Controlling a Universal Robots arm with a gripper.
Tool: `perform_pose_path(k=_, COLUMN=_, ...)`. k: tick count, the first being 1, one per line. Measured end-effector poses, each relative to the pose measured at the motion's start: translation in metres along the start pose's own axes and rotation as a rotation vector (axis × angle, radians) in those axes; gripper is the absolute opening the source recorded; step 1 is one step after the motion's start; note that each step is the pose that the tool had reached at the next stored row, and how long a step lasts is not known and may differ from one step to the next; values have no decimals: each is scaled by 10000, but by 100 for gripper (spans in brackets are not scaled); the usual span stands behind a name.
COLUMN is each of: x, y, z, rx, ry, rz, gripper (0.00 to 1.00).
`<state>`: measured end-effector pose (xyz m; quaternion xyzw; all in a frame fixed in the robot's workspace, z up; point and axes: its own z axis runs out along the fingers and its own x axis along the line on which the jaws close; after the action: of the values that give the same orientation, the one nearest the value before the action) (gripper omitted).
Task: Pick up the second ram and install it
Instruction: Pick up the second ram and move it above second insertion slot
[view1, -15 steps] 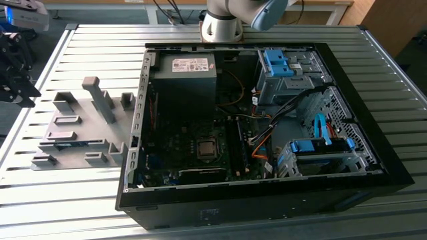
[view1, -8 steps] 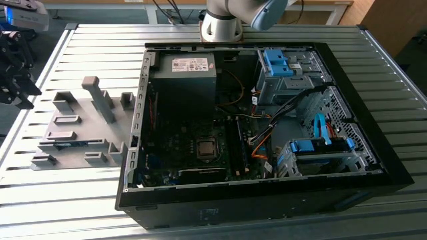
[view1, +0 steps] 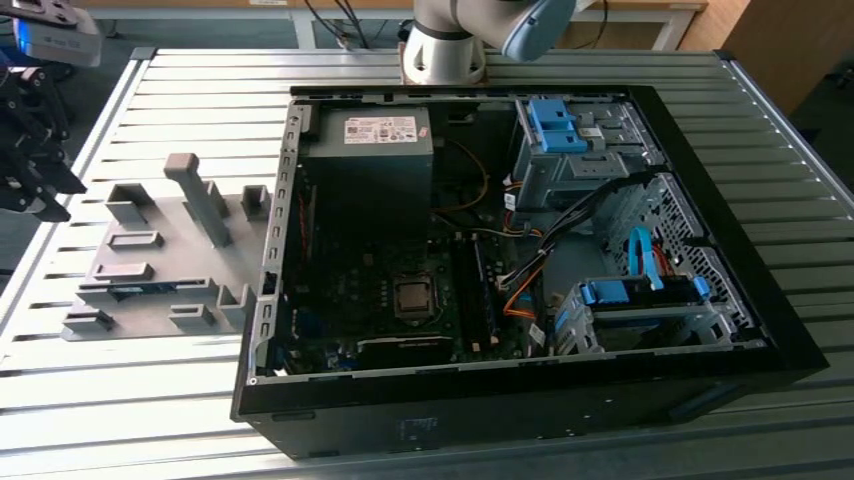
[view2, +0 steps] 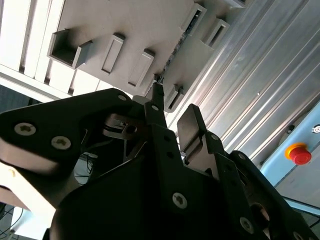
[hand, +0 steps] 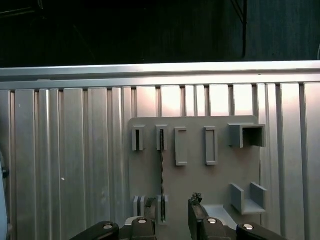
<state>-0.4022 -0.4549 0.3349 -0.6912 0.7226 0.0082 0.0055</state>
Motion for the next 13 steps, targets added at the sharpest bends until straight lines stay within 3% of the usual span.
perform_pose_path(k=13, x=6, y=1, z=209, rx=2, ry=34, rz=0, gripper=39)
